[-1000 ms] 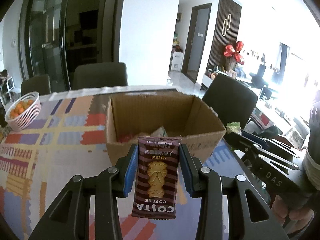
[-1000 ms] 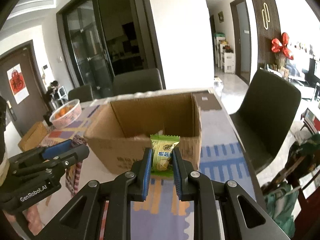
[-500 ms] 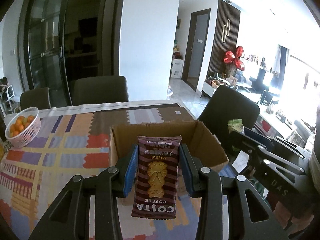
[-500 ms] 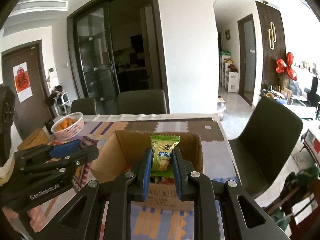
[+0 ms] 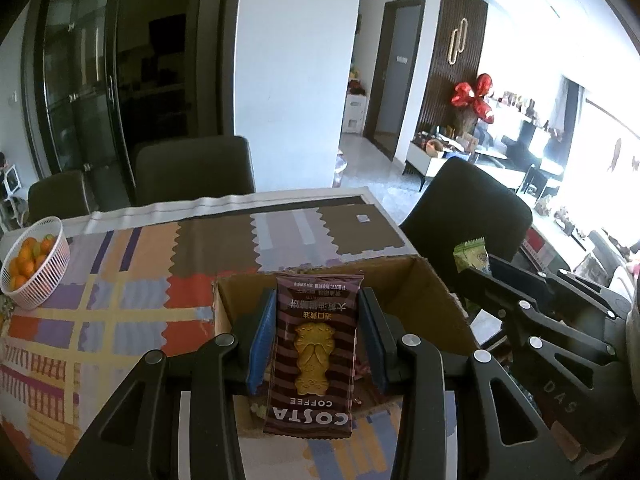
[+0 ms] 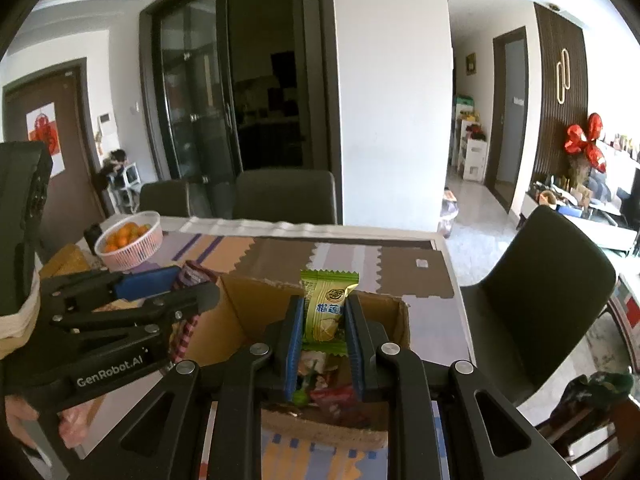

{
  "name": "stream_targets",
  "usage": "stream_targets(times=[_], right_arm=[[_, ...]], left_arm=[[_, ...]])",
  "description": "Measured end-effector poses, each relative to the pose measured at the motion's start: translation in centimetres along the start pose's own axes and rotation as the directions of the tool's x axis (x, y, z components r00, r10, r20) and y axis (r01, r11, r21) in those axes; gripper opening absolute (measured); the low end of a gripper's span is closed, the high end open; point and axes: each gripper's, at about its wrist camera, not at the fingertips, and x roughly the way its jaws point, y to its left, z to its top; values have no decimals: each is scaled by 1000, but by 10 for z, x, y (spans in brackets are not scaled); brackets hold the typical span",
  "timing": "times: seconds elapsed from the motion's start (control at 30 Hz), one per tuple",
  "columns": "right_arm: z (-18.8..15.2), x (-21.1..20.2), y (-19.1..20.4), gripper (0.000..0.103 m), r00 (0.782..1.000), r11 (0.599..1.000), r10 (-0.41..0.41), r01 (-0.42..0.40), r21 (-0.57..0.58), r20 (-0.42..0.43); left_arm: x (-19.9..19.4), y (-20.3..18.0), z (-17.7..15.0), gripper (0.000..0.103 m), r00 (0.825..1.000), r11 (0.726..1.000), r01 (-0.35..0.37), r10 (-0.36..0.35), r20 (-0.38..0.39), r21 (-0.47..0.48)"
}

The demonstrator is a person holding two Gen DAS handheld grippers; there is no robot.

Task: Organize snacks
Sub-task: 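Carry the Costa bar and green candy over the box and open both tools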

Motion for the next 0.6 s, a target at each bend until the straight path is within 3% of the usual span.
stream_targets(times=[0.47,0.6], right_arm=[[-3,57,-11,22,988,999,-32,33,8,-154],[-8,65,-12,22,982,999,-32,34,7,-187]], left_arm=[[57,13,2,42,988,998,-58,57,-141,-1],[59,14,-2,51,987,997,-78,79,-144,8]])
